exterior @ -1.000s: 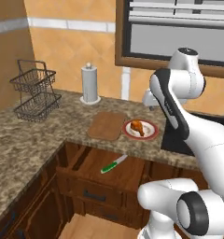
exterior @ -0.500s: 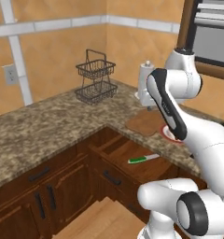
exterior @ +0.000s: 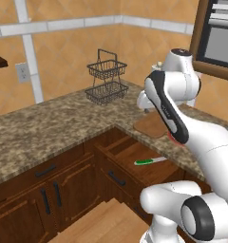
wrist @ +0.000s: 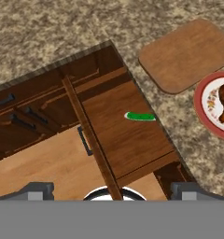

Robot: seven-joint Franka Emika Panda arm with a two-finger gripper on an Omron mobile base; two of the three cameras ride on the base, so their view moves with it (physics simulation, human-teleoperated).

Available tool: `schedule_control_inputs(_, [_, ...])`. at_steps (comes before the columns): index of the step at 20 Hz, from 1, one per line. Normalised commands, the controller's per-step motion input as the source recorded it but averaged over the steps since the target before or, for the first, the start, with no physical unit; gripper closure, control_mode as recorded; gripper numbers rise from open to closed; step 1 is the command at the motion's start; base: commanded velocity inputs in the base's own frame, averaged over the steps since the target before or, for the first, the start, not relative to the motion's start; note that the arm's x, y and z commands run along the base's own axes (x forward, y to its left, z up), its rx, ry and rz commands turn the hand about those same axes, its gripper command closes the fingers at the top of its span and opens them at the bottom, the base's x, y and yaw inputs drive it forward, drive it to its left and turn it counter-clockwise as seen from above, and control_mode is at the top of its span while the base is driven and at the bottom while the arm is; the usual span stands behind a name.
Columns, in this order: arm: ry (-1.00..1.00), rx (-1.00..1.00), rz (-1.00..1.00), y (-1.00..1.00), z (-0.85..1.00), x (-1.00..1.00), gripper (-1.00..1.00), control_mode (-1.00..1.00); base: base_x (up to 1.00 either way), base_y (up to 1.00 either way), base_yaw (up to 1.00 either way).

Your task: Pick up the knife from the drawer and place it on the cutting board. Then place the meat from the plate to the cutting board.

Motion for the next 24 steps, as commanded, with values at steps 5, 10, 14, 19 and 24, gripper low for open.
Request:
schedule_control_inputs(5, [0.08, 0.0, 0.04, 0.17, -0.7, 0.0, -1.0, -1.0, 0.0, 0.0, 0.0])
schedule_control_inputs(10, [0.1, 0.0, 0.05, 0.71, -0.98, 0.13, -1.0, -1.0, 0.0, 0.0, 0.0])
schedule_control_inputs(14, [0.08, -0.06, 0.03, 0.66, -1.0, 0.4, -1.0, -1.0, 0.0, 0.0, 0.0])
schedule_control_inputs(19, [0.03, -0.01, 0.12, 0.01, -0.86, 0.62, -1.0, -1.0, 0.0, 0.0, 0.0])
schedule_control_inputs(24, [0.17, 0.01, 0.14, 0.02, -1.0, 0.56, -1.0, -1.0, 0.0, 0.0, 0.0])
